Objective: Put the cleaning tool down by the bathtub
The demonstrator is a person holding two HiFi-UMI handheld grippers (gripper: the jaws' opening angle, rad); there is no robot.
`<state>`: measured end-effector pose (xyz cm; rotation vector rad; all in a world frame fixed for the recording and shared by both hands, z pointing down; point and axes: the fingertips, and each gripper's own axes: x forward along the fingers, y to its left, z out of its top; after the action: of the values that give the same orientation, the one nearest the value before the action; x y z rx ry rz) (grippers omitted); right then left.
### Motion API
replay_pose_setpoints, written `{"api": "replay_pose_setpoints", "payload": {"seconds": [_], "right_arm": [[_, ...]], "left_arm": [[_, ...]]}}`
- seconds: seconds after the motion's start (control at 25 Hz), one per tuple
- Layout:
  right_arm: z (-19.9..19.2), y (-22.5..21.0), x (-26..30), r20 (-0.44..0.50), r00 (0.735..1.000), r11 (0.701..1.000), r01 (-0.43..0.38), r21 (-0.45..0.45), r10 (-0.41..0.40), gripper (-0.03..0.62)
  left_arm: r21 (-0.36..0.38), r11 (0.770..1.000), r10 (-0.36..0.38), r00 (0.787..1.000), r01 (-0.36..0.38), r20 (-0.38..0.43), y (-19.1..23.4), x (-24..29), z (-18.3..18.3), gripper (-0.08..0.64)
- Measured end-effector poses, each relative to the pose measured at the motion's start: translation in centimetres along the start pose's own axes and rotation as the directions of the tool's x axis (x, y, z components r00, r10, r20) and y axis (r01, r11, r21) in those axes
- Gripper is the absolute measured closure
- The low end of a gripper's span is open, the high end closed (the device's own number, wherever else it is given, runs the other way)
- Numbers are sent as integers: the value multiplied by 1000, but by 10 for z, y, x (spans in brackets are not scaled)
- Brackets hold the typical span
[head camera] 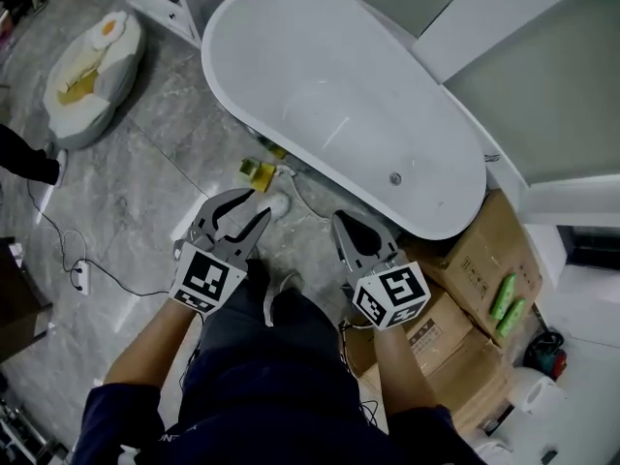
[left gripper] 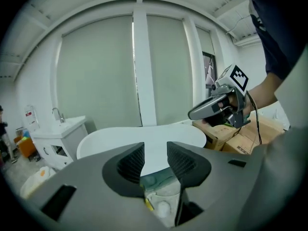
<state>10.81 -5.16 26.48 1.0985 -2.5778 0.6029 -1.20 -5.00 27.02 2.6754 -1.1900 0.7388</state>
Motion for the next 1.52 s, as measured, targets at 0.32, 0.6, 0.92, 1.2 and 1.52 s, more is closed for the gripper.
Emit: {"api": "replay_pose_setpoints", "payload": {"seconds": [0.32,0.6,0.92,1.2,1.52], "right_arm": [[48,6,-56,84,996,999,23,-40,-20,588],[63,4,-106,147,988,997,53,-51,-45,588],[62,-4,-156,188,979,996,83,-18,-78,588],[64,-1,-181,216,966,989,145,10,-144,588],[71,18,-176,238,951,979,200,22,-200,588]], "left_arm": [[61,998,-15,989,6,148,-33,-35,91,397],[90,996,-46,975,27,217,-73,-48,138,397],[67,997,-42,966,26,255,-106,-60,166,402],[88,995,-74,962,53,263,-113,-71,171,410],[124,987,-135,949,104,284,-99,-79,174,417]]}}
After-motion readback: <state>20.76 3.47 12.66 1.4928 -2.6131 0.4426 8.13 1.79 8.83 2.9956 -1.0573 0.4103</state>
